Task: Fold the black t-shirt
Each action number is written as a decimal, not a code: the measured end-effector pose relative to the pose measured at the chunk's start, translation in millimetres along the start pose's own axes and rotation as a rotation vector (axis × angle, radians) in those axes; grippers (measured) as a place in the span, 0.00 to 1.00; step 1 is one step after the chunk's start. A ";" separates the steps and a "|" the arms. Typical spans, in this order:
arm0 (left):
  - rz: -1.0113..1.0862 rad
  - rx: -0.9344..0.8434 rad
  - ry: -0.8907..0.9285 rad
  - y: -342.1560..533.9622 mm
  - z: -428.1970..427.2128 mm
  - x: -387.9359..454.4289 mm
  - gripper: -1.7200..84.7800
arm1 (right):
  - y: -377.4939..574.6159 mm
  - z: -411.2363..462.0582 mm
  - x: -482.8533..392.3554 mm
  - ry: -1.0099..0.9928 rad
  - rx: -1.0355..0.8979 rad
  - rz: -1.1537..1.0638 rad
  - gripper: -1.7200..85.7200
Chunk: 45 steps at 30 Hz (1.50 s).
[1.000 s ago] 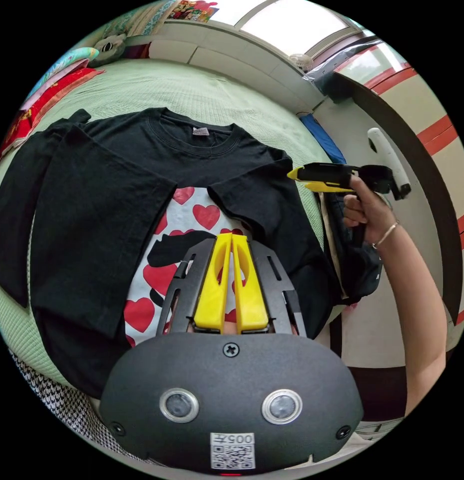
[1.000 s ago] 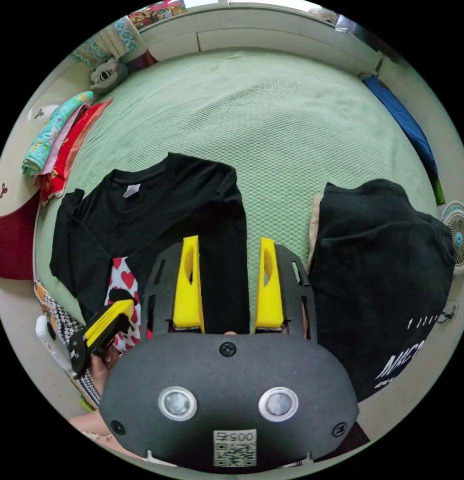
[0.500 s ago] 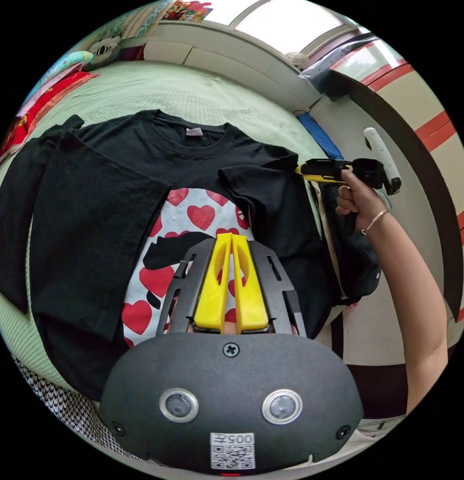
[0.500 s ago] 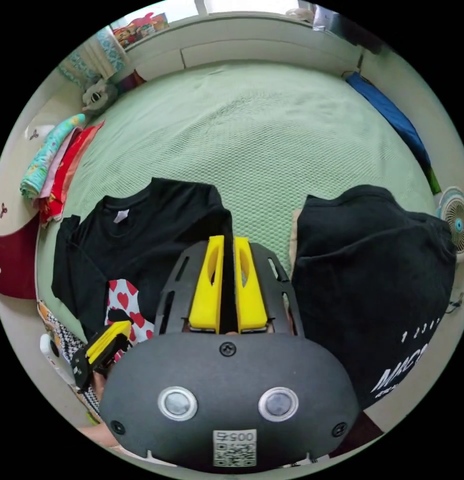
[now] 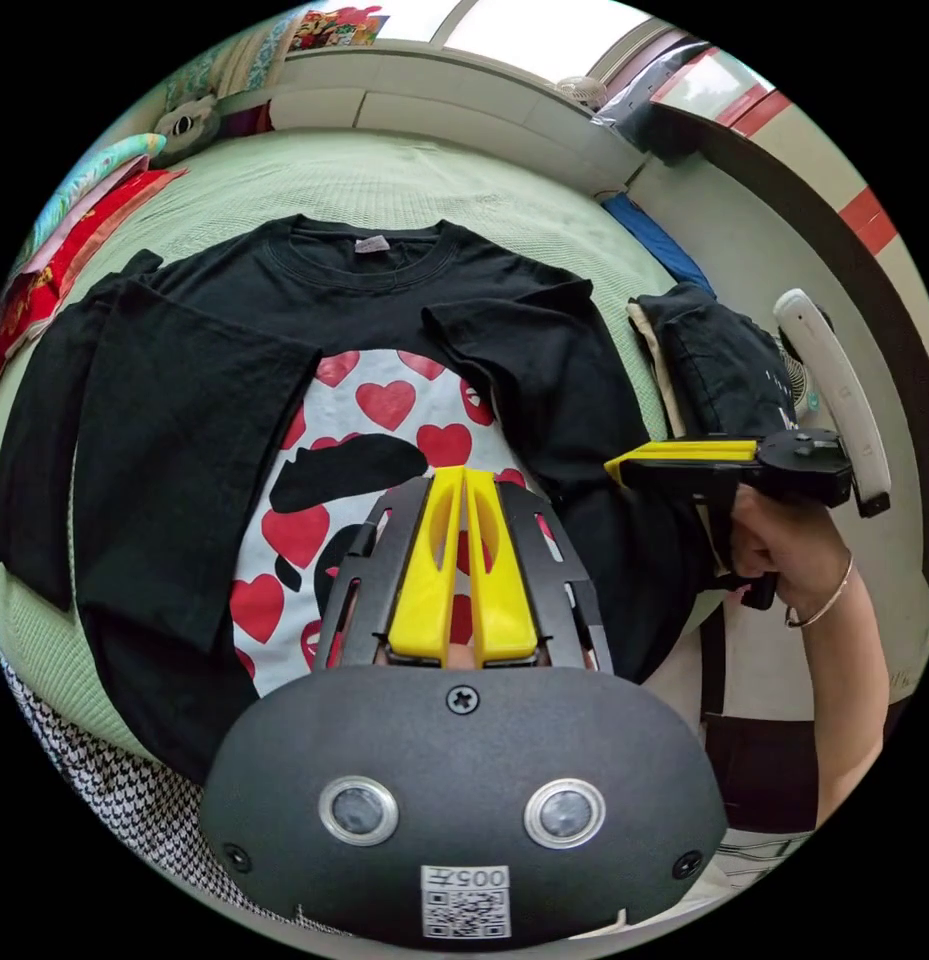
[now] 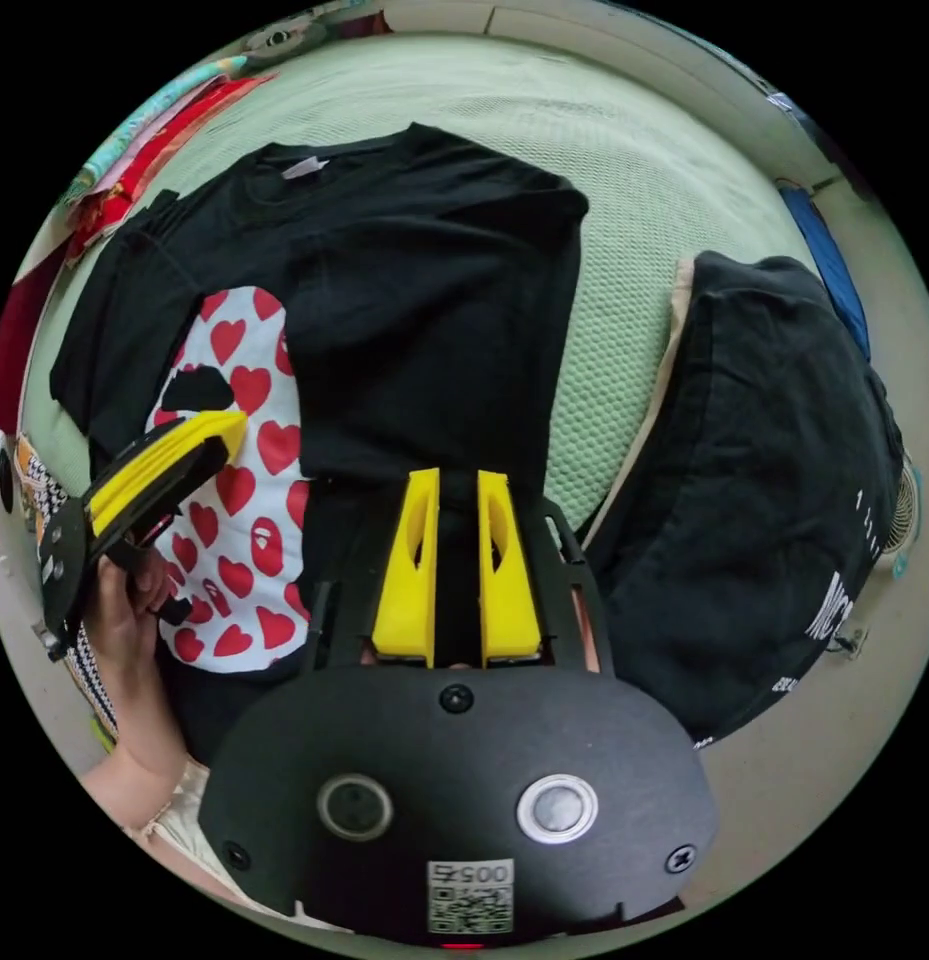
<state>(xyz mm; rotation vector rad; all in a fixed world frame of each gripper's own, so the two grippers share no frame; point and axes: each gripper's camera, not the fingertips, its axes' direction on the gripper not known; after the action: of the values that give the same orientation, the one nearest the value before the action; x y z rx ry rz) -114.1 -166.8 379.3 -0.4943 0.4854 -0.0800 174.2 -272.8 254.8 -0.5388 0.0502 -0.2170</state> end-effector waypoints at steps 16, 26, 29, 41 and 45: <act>0.007 -0.018 -0.009 38.4 -5.5 0.0 0.01 | 119.7 10.7 -40.6 -0.136 0.125 -0.137 0.08; 0.086 0.059 -0.123 82.9 -7.2 11.3 0.01 | 326.0 -23.2 -28.8 -0.103 0.473 -0.123 0.08; 0.096 0.061 -0.162 93.8 -9.9 14.4 0.01 | 406.7 -17.1 -16.4 -0.142 0.571 -0.008 0.07; 0.211 0.256 -0.037 194.9 -172.9 6.5 0.02 | 581.7 22.5 -13.8 -0.110 0.813 0.098 0.13; 0.149 0.303 -0.163 260.9 -201.8 -40.0 0.04 | 603.9 34.2 -16.2 -0.091 0.811 0.111 0.15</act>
<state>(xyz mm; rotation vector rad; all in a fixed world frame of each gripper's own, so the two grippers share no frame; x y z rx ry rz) -254.3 -17.9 117.5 -0.1651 0.3406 0.0297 277.7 252.8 -26.5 0.2627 -0.0954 -0.0886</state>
